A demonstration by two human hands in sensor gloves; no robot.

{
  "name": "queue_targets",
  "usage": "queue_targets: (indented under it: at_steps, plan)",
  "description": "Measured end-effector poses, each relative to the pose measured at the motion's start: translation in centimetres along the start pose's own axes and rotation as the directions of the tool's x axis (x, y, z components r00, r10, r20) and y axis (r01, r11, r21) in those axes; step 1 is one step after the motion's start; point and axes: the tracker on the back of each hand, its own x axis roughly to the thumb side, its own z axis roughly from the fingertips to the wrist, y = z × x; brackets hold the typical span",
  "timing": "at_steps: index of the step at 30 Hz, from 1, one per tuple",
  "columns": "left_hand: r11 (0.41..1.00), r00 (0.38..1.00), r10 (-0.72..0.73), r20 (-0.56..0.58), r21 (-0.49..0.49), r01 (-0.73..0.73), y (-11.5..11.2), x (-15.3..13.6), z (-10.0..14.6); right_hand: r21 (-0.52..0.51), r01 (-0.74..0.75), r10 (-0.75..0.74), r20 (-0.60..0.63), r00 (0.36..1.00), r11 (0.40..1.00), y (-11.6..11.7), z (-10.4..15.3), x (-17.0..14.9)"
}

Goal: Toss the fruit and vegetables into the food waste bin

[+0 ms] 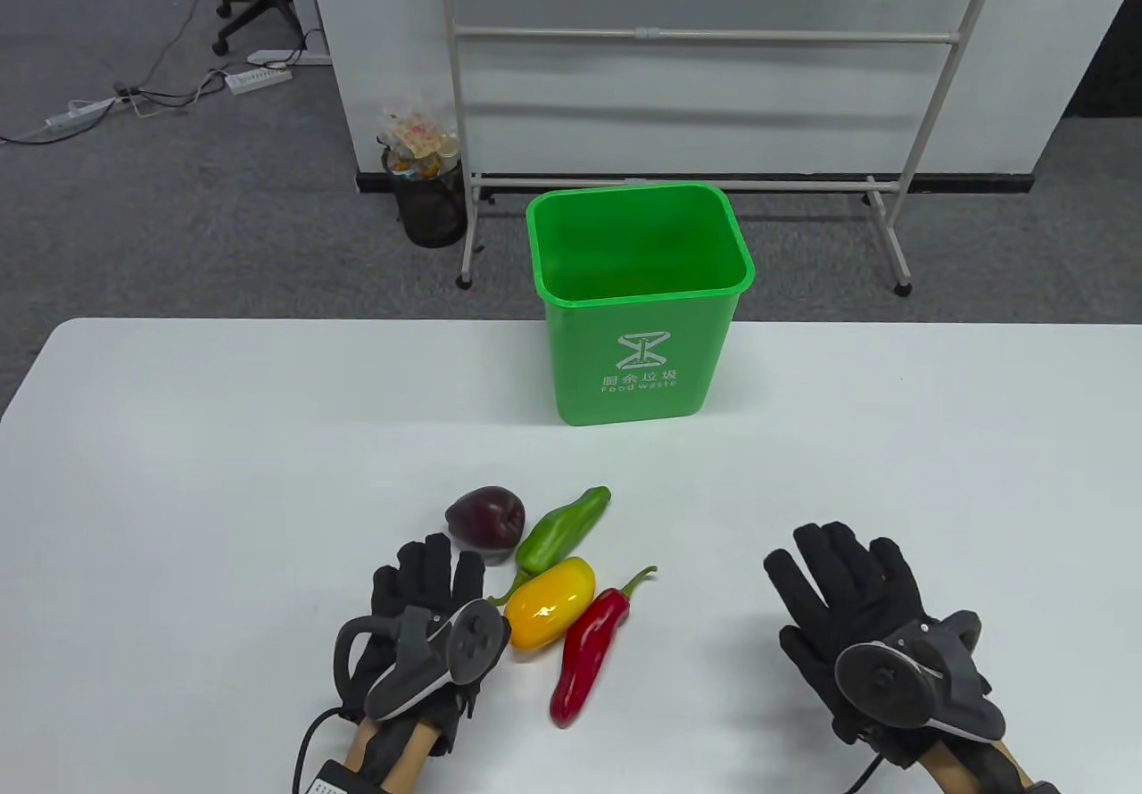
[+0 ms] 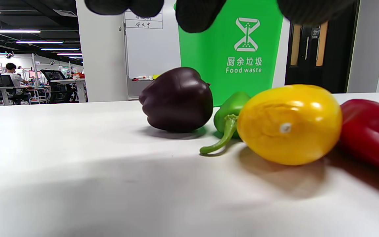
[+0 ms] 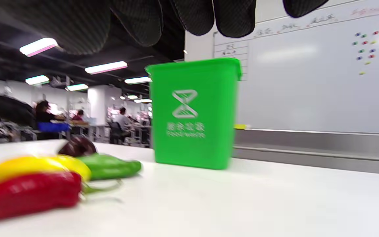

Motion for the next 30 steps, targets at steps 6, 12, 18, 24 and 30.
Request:
queue_targets:
  at_steps: [6,12,18,24,30]
  plan:
    - [0.985,0.986,0.139,0.089,0.092,-0.147,2.0,-0.7,-1.3,0.086,0.03,-0.022,-0.085,0.996,0.996,1.8,1.0,-2.5]
    - [0.964,0.955,0.25,0.161,0.055,-0.261,4.2,-0.8,-5.5,0.061,0.087,-0.08,-0.102,0.992,0.994,1.2,1.4,-3.2]
    - [0.973,0.964,0.093,0.248,-0.23,-0.034,0.3,-0.6,-11.1,0.07,0.133,-0.123,-0.134,0.983,0.989,1.1,1.9,-4.2]
    - [0.941,0.972,0.162,0.17,-0.323,-0.1,-3.3,-1.8,-13.6,0.078,0.207,-0.192,-0.172,0.966,0.975,1.1,2.0,-5.5]
    - [0.944,0.955,0.268,0.131,-0.235,-0.233,-4.4,-3.7,-14.0,0.083,0.232,-0.213,-0.19,0.958,0.969,1.2,2.0,-6.0]
